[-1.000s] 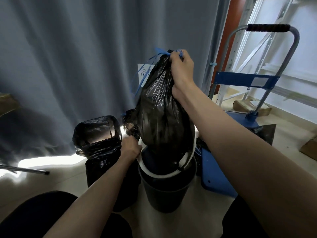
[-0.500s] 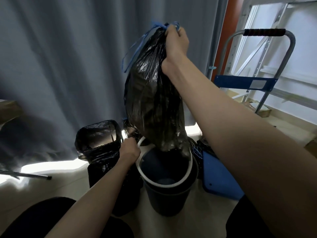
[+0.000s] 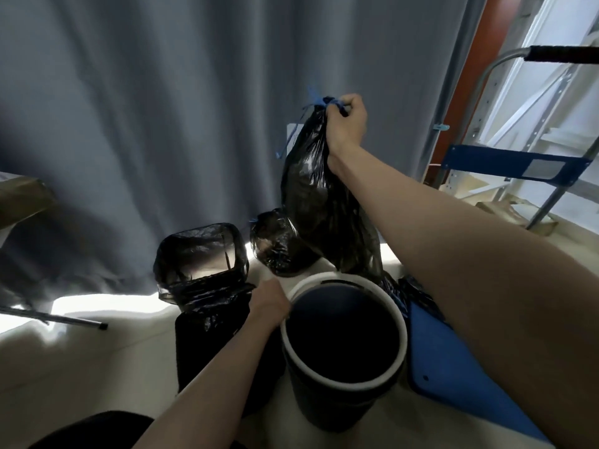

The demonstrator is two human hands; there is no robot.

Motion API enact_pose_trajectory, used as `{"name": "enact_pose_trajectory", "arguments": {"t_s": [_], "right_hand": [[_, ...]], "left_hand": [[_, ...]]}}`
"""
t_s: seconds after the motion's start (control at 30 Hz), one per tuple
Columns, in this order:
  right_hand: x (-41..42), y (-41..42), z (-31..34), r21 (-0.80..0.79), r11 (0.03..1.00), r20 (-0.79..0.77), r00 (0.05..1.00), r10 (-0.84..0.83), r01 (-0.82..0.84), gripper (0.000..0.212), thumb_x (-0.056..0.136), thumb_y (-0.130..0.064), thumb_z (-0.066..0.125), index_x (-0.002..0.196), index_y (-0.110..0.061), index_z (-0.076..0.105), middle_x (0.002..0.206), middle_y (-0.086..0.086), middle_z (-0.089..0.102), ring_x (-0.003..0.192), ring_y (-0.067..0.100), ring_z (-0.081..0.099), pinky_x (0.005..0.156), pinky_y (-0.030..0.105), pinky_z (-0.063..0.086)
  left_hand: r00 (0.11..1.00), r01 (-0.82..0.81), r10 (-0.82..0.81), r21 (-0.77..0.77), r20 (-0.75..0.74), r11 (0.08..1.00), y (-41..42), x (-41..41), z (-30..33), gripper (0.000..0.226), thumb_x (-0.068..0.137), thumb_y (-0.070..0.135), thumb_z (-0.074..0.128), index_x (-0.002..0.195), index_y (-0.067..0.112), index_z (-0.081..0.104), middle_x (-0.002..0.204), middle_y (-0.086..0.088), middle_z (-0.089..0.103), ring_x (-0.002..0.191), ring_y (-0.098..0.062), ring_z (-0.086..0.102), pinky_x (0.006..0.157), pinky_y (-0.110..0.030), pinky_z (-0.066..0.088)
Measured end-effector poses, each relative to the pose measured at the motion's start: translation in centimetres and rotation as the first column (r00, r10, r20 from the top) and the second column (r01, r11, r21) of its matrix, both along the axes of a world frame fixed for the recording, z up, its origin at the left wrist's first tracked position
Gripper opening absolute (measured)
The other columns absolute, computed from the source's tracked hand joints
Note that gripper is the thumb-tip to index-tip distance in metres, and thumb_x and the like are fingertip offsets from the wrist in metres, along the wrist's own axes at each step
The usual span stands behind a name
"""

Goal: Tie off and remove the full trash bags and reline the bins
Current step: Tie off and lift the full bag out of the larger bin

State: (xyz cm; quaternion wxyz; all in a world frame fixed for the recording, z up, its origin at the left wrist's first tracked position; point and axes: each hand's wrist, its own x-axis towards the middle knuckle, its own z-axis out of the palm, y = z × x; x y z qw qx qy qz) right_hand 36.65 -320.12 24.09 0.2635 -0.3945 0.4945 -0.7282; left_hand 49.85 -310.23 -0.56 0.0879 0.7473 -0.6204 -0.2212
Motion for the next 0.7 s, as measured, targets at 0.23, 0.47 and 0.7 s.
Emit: {"name": "enact_pose_trajectory", "arguments": {"t_s": [0.23,0.47,0.7], "right_hand": [[0.8,-5.6,-6.3,0.182,0.963,-0.073,0.974,0.216,-0.2,0.022,0.09,0.002,0.052,0.081,-0.018,0.051,0.082,0.002,0.055,0.067,0.014,0.049,0.056,0.017,0.041],[1.0,-7.5,-12.2,0.38,0.878,-0.343,0.838,0.424,-0.289,0.033,0.083,0.011,0.056,0.073,-0.02,0.06,0.075,-0.004,0.057,0.076,0.014,0.053,0.071,0.023,0.045],[-3.8,-5.1,-19.3,0.577,0.817,-0.639,0.621,0.454,-0.003,0.036,0.083,0.012,0.045,0.088,-0.008,0.074,0.088,0.01,0.069,0.084,0.02,0.059,0.075,0.023,0.048]], "left_hand": [[0.997,0.064,-0.067,0.126,0.024,0.99,-2.0,-0.1,-1.0,0.053,0.06,0.025,0.079,0.107,0.009,0.061,0.113,-0.011,0.063,0.102,-0.03,0.066,0.077,-0.033,0.055],[0.991,0.13,-0.13,0.079,-0.004,0.988,-3.4,-0.5,-1.4,0.05,0.065,0.024,0.081,0.108,0.006,0.063,0.111,-0.014,0.064,0.098,-0.032,0.067,0.08,-0.037,0.057],[0.988,0.156,-0.156,0.051,-0.009,0.986,-3.9,-0.6,-1.4,0.037,0.072,0.028,0.077,0.102,0.008,0.068,0.104,-0.013,0.063,0.099,-0.033,0.064,0.079,-0.038,0.055]]}}
